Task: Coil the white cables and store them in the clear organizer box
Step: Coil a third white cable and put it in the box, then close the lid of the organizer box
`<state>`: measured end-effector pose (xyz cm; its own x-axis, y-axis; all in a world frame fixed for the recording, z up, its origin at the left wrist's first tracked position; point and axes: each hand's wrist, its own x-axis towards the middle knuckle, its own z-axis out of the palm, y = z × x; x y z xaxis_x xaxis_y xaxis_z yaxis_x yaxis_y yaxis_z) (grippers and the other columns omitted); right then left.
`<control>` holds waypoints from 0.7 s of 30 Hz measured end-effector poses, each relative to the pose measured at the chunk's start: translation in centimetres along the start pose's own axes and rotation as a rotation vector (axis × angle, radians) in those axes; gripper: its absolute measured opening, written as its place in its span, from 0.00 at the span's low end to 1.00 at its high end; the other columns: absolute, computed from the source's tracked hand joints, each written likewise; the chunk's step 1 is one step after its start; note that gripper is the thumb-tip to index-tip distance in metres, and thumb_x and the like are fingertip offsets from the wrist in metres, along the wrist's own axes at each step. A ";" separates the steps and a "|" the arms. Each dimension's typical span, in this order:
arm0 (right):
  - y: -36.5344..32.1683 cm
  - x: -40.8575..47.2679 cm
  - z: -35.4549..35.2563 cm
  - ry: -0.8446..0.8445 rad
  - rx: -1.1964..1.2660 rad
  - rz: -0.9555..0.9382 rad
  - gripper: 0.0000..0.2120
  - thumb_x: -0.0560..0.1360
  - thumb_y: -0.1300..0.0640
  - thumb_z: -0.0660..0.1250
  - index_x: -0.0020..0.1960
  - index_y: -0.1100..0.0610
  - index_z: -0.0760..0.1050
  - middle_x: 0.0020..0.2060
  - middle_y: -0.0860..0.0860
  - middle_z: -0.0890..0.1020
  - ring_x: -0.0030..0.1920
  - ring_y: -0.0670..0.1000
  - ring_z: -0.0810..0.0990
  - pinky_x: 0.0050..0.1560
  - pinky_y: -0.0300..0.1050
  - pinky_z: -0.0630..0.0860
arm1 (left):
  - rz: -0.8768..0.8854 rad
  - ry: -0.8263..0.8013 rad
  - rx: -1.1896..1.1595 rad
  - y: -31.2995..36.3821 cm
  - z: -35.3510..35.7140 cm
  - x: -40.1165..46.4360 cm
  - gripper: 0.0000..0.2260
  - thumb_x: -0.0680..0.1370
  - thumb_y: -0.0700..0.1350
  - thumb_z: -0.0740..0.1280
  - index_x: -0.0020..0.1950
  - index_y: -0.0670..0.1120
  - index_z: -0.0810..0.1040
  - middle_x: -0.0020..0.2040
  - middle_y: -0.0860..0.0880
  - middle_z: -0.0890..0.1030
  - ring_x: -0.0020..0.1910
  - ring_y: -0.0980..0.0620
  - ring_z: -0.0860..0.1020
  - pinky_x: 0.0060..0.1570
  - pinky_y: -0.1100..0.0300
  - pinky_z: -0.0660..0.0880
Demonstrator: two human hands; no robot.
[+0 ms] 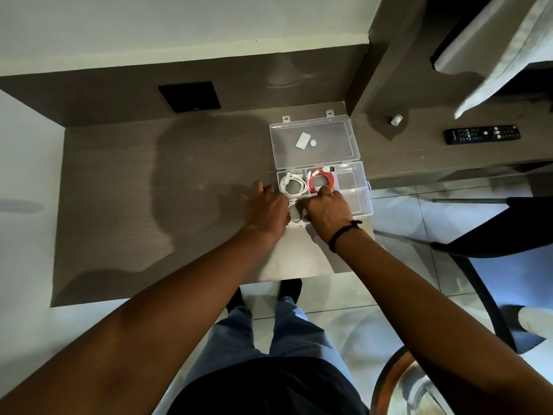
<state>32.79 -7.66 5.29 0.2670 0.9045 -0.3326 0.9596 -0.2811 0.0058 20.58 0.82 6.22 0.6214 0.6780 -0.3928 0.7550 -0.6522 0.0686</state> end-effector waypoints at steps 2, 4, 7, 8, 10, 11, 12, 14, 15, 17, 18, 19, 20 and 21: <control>-0.2 0.1 -0.3 0.001 -0.008 0.021 0.11 0.68 0.60 0.76 0.48 0.48 0.82 0.43 0.53 0.86 0.54 0.58 0.80 0.54 0.51 0.76 | -0.028 -0.014 -0.016 0.3 0.6 0.4 0.10 0.75 0.51 0.72 0.53 0.49 0.82 0.56 0.47 0.82 0.65 0.39 0.68 0.59 0.38 0.69; -0.6 0.1 -0.4 0.005 -0.006 0.049 0.10 0.66 0.58 0.78 0.46 0.50 0.82 0.40 0.54 0.86 0.52 0.58 0.81 0.52 0.52 0.77 | -0.068 -0.007 -0.056 0.5 1.3 0.6 0.10 0.75 0.52 0.73 0.53 0.50 0.82 0.56 0.48 0.82 0.65 0.40 0.69 0.56 0.41 0.69; -1.0 0.2 -0.5 0.020 0.029 0.073 0.12 0.66 0.59 0.79 0.46 0.52 0.81 0.40 0.55 0.85 0.52 0.59 0.81 0.52 0.52 0.77 | -0.127 0.013 -0.113 0.8 2.1 0.7 0.10 0.74 0.53 0.73 0.53 0.51 0.83 0.58 0.47 0.80 0.63 0.40 0.70 0.54 0.44 0.70; -0.9 0.3 -0.5 0.024 0.041 0.069 0.12 0.66 0.59 0.79 0.47 0.52 0.81 0.41 0.55 0.85 0.53 0.59 0.81 0.52 0.52 0.77 | -0.161 0.009 -0.139 0.9 2.1 0.7 0.11 0.74 0.53 0.73 0.54 0.51 0.83 0.59 0.47 0.79 0.64 0.40 0.70 0.55 0.44 0.70; -0.5 0.5 -0.4 0.037 0.058 0.053 0.11 0.69 0.58 0.77 0.50 0.52 0.82 0.44 0.55 0.85 0.55 0.59 0.80 0.54 0.52 0.77 | -0.209 0.015 -0.168 0.7 2.2 0.5 0.13 0.74 0.55 0.74 0.56 0.53 0.83 0.60 0.47 0.77 0.65 0.40 0.69 0.56 0.43 0.69; -0.3 0.5 -0.3 0.038 0.063 0.045 0.11 0.70 0.58 0.76 0.52 0.51 0.82 0.45 0.55 0.85 0.56 0.59 0.80 0.55 0.52 0.77 | -0.204 0.035 -0.160 0.5 2.1 0.3 0.13 0.74 0.57 0.74 0.56 0.55 0.84 0.59 0.48 0.77 0.64 0.41 0.69 0.55 0.43 0.69; -0.2 0.5 -0.3 0.034 0.069 0.038 0.11 0.71 0.57 0.75 0.53 0.51 0.82 0.46 0.55 0.85 0.57 0.58 0.80 0.56 0.53 0.77 | -0.185 0.065 -0.149 0.2 2.1 0.0 0.14 0.73 0.59 0.74 0.57 0.58 0.84 0.59 0.49 0.77 0.63 0.41 0.69 0.54 0.44 0.68; -0.2 0.5 -0.2 0.030 0.071 0.031 0.12 0.71 0.58 0.75 0.54 0.51 0.82 0.48 0.55 0.85 0.59 0.58 0.79 0.57 0.54 0.77 | -0.137 0.123 -0.120 -0.5 2.1 -0.7 0.17 0.70 0.61 0.75 0.58 0.61 0.83 0.58 0.50 0.77 0.62 0.43 0.70 0.53 0.44 0.67; -0.3 0.5 -0.2 0.034 0.068 0.030 0.11 0.71 0.59 0.75 0.53 0.52 0.82 0.48 0.54 0.85 0.59 0.59 0.78 0.57 0.54 0.77 | -0.118 0.145 -0.102 -0.6 2.1 -0.9 0.17 0.70 0.61 0.75 0.58 0.62 0.83 0.58 0.50 0.77 0.61 0.43 0.70 0.53 0.45 0.67; -0.8 0.4 0.0 0.028 0.044 0.025 0.10 0.71 0.61 0.75 0.50 0.53 0.82 0.48 0.53 0.85 0.61 0.59 0.77 0.56 0.54 0.77 | -0.112 0.162 -0.096 -0.7 2.2 -1.0 0.17 0.70 0.60 0.76 0.58 0.60 0.83 0.58 0.50 0.77 0.61 0.43 0.70 0.54 0.44 0.67; -1.0 0.3 0.1 0.028 0.028 0.025 0.10 0.70 0.62 0.75 0.50 0.54 0.82 0.48 0.53 0.85 0.61 0.60 0.76 0.55 0.54 0.77 | -0.126 0.150 -0.109 -0.5 2.1 -1.0 0.16 0.71 0.58 0.76 0.58 0.60 0.83 0.58 0.50 0.78 0.61 0.42 0.70 0.54 0.44 0.67; -1.2 0.3 0.2 0.035 0.017 0.025 0.10 0.70 0.62 0.75 0.50 0.55 0.82 0.49 0.53 0.85 0.61 0.60 0.75 0.55 0.54 0.77 | -0.143 0.130 -0.122 -0.3 2.1 -0.9 0.16 0.71 0.58 0.76 0.58 0.59 0.83 0.58 0.50 0.78 0.62 0.42 0.70 0.54 0.44 0.67; -1.2 0.2 0.3 0.044 0.008 0.024 0.09 0.70 0.62 0.74 0.50 0.56 0.82 0.49 0.54 0.85 0.61 0.61 0.75 0.54 0.55 0.76 | -0.159 0.108 -0.131 -0.1 2.1 -0.8 0.16 0.71 0.57 0.76 0.58 0.58 0.83 0.58 0.49 0.78 0.62 0.42 0.70 0.54 0.44 0.68; -1.3 0.3 0.4 0.054 -0.001 0.020 0.09 0.70 0.62 0.74 0.50 0.57 0.82 0.48 0.55 0.85 0.60 0.62 0.75 0.54 0.55 0.76 | -0.171 0.086 -0.138 0.0 2.0 -0.7 0.16 0.71 0.57 0.76 0.57 0.57 0.83 0.58 0.48 0.78 0.63 0.41 0.70 0.55 0.44 0.68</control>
<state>31.59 -7.20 4.77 0.2904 0.9147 -0.2811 0.9541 -0.2991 0.0125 19.78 -0.34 4.62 0.4928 0.8051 -0.3302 0.8688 -0.4765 0.1347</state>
